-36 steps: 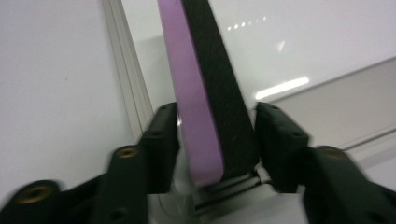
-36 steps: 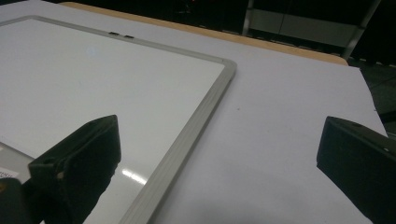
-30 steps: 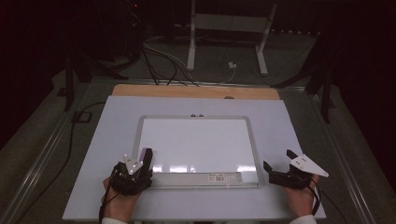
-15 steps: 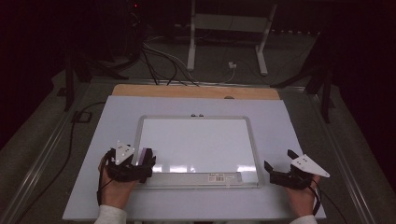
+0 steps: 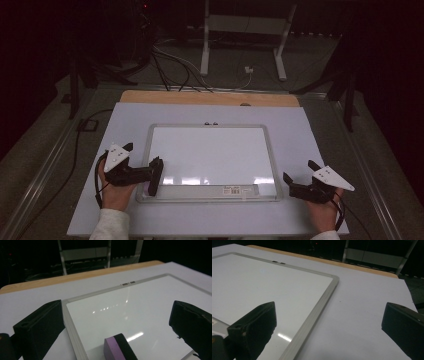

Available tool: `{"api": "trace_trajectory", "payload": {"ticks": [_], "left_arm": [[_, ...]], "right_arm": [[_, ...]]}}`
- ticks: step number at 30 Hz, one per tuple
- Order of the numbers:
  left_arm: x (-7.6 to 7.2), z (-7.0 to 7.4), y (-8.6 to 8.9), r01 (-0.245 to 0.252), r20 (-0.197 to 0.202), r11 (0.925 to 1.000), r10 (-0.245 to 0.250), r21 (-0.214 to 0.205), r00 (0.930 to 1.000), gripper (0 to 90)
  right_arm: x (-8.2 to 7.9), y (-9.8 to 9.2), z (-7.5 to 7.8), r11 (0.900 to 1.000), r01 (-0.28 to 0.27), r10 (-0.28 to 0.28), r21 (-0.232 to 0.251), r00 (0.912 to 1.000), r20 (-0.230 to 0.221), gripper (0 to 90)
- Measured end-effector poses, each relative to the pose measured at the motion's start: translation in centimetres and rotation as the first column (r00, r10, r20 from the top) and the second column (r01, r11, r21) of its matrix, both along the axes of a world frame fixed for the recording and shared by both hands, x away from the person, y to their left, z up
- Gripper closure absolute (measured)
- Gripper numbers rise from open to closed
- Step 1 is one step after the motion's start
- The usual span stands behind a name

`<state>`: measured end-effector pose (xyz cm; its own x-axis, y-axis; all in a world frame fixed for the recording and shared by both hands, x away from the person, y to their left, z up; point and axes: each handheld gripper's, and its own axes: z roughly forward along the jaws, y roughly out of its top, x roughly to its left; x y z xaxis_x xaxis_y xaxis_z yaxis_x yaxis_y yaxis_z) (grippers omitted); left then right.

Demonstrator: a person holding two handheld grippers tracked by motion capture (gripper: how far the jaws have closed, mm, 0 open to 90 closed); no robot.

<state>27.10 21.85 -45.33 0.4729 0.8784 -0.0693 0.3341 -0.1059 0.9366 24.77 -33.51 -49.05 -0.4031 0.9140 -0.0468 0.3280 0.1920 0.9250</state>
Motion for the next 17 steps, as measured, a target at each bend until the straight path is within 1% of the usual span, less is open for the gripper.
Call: {"api": "trace_trajectory", "payload": {"ticks": [2, 3, 5, 8, 10, 12, 16, 17], "left_arm": [[-0.1, -0.3, 0.5, -0.014, 0.007, 0.9999, 0.014, -0.008, 0.9999, 0.7], [-0.1, -0.4, 0.7, -0.021, 0.006, 0.9998, 0.022, -0.006, 0.9998, 0.7], [-0.3, -0.6, 1.1, -0.03, 0.015, 0.9995, 0.03, -0.007, 0.9994, 0.7], [-0.7, -1.0, 1.6, -0.051, 0.034, 0.9986, 0.051, 0.014, 0.9981, 0.7], [-1.0, -1.2, 2.0, -0.066, 0.044, 0.9977, 0.066, 0.013, 0.9969, 0.7], [-1.2, -1.4, 2.2, -0.077, 0.042, 0.9969, 0.077, 0.014, 0.9962, 0.7], [-1.2, -1.7, 2.4, -0.109, 0.046, 0.994, 0.108, 0.014, 0.9931, 0.7], [-1.1, -1.8, 2.4, -0.118, 0.046, 0.993, 0.118, 0.007, 0.992, 0.7]], "right_arm": [[0.0, 0.0, 0.1, 0.9998, -0.007, 0.007, 0.021, 1.0, 0.001, 0.0], [0.0, 0.0, 0.1, 0.9996, -0.008, 0.008, 0.027, 1.0, 0.002, 0.0], [-0.1, -0.1, 0.2, 0.9993, -0.013, 0.012, 0.034, 0.9999, 0.007, 0.0], [-0.1, -0.1, 0.3, 0.9986, -0.021, 0.02, 0.049, 0.9997, 0.01, 0.1], [-0.2, -0.2, 0.3, 0.9984, -0.024, 0.024, 0.051, 0.9997, 0.011, 0.0], [-0.3, -0.2, 0.4, 0.9982, -0.026, 0.025, 0.054, 0.9996, 0.016, 0.0], [-0.3, -0.1, 0.4, 0.9981, -0.025, 0.024, 0.055, 0.9996, 0.016, 0.0], [-0.3, -0.1, 0.4, 0.9981, -0.025, 0.024, 0.057, 0.9996, 0.016, 0.0]]}}
